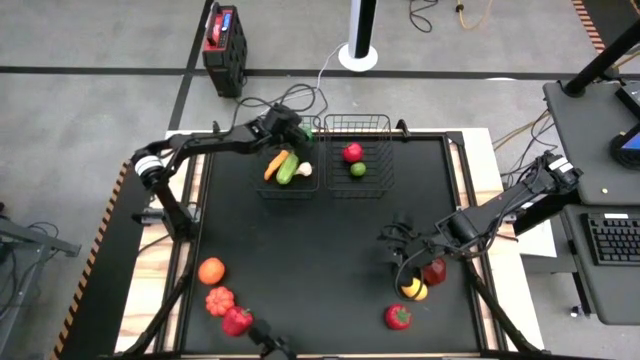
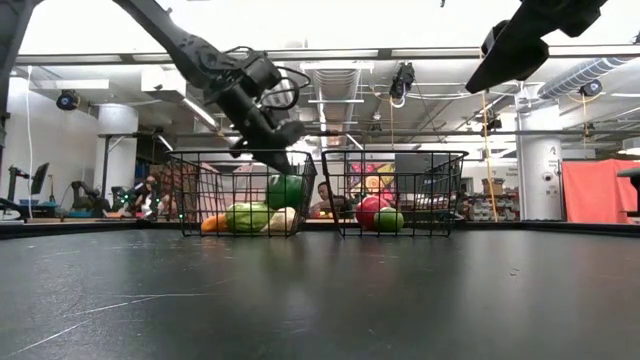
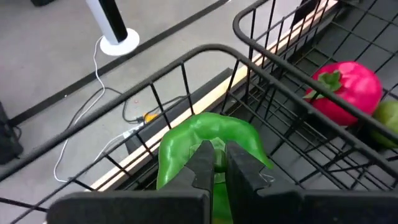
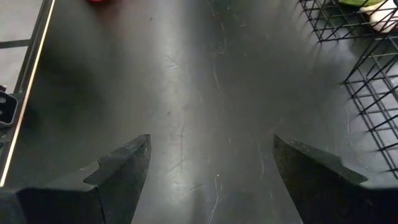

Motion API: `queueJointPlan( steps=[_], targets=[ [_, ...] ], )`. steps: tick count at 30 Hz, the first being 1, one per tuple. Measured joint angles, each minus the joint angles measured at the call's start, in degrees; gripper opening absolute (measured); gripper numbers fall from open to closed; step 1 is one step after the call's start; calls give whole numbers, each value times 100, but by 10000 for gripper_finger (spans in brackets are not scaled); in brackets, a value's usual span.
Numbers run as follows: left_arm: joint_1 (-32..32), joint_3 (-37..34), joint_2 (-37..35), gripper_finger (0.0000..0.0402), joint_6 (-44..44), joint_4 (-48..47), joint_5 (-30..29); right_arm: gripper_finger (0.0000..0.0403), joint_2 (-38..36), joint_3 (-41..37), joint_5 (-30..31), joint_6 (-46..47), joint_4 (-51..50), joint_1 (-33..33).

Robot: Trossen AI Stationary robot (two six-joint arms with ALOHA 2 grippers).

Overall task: Sort produce into baskets
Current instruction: Put the green bell pepper into the left wire basket, then put the lemon into the right wire basket

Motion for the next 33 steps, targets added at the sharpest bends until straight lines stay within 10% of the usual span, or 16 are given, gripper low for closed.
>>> queueJointPlan(
  steps=[25, 33],
  targets=[
    [0, -5, 313, 54, -51, 157, 0, 327, 0, 0, 23, -37, 111, 1],
    [-228, -5, -561, 68, 13, -647, -3, 327, 0, 31, 15, 170, 68, 1]
  ],
)
